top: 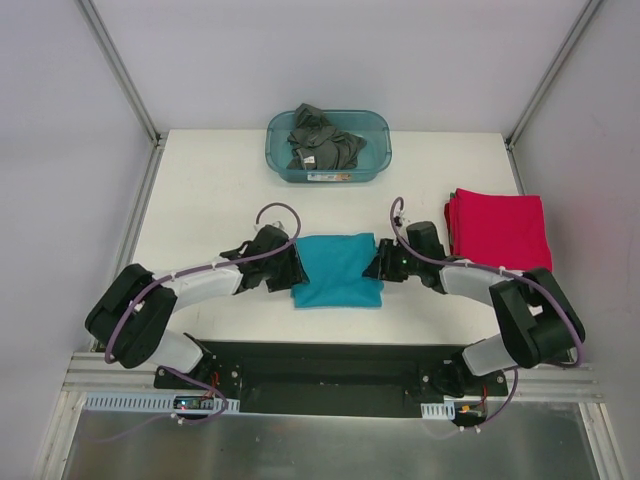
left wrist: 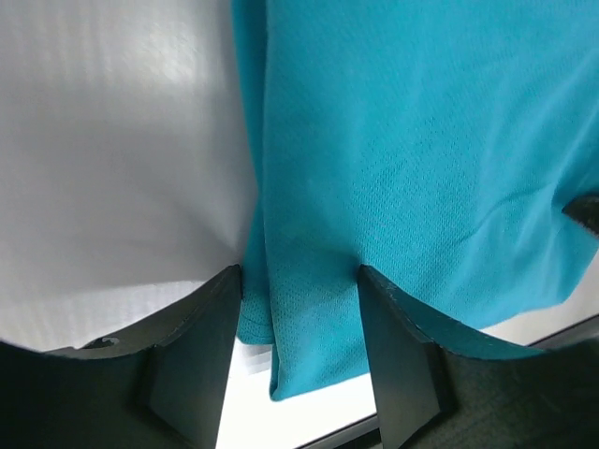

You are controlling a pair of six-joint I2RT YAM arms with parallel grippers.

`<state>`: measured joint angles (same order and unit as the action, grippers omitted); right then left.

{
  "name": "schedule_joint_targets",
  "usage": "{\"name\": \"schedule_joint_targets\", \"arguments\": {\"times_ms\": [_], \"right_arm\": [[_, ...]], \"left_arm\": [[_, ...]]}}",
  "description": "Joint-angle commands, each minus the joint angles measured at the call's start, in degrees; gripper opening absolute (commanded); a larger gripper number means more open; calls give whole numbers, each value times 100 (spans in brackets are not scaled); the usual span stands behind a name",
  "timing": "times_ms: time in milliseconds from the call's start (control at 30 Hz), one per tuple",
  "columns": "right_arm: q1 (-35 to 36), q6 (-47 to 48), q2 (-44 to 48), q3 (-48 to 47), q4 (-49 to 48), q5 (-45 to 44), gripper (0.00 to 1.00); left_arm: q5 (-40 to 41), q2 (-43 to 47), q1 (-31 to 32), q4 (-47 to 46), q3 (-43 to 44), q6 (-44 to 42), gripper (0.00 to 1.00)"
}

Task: Fold and stack the t-shirts
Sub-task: Smooth out wrinkles on the folded tshirt

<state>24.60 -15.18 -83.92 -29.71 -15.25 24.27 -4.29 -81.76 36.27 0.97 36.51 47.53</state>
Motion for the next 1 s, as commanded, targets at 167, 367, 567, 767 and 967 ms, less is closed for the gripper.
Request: {"name": "schedule_joint_targets", "arguments": {"times_ms": [167,367,567,767,967], "right_arm": [[18,1228,1051,-729,2446,-1257,64],[668,1395,1335,-860,2842,-1698,66],[836,1421,808,-1221,2993,-2023,60],[871,1193,438,-1335,2878,-1655,42],[880,658,525,-1195,2799,-1478,6]], "left_arm": [[-10,221,705,-1,-373,503,50],[209,283,715,-1,-355,486,51],[315,274,723,70,-355,468,51],[542,397,715,166,-434,494,50],[675,441,715,254,-461,521,50]]}}
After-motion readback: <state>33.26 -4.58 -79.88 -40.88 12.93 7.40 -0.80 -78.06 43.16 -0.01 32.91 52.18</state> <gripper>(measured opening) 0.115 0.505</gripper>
